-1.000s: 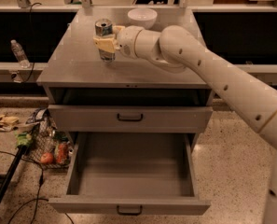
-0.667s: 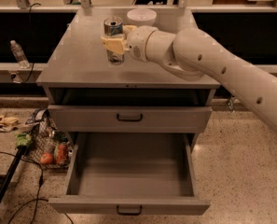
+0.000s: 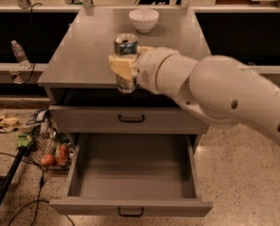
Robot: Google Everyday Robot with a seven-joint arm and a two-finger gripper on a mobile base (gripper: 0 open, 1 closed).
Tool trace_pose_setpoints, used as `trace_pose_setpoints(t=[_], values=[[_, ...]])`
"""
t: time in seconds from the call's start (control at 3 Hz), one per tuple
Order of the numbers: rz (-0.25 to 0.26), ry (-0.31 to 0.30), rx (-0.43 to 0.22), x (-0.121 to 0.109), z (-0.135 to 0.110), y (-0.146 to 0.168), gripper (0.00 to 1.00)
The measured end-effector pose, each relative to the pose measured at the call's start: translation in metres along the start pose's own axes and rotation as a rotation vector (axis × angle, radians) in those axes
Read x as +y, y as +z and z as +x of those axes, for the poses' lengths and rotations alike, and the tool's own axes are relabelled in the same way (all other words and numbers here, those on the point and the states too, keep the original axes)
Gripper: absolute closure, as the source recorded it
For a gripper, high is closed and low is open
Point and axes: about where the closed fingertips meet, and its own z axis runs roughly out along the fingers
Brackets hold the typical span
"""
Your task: Place redbull can into middle drawer
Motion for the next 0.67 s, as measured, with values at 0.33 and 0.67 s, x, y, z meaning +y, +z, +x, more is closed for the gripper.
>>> trace_pose_setpoints(t=[0.33, 0.67], values=[[-0.014, 0.01, 0.015, 0.023, 0.032, -0.019, 1.0], [-0.033, -0.006, -0.019, 0.038, 0.094, -0.028, 1.0]])
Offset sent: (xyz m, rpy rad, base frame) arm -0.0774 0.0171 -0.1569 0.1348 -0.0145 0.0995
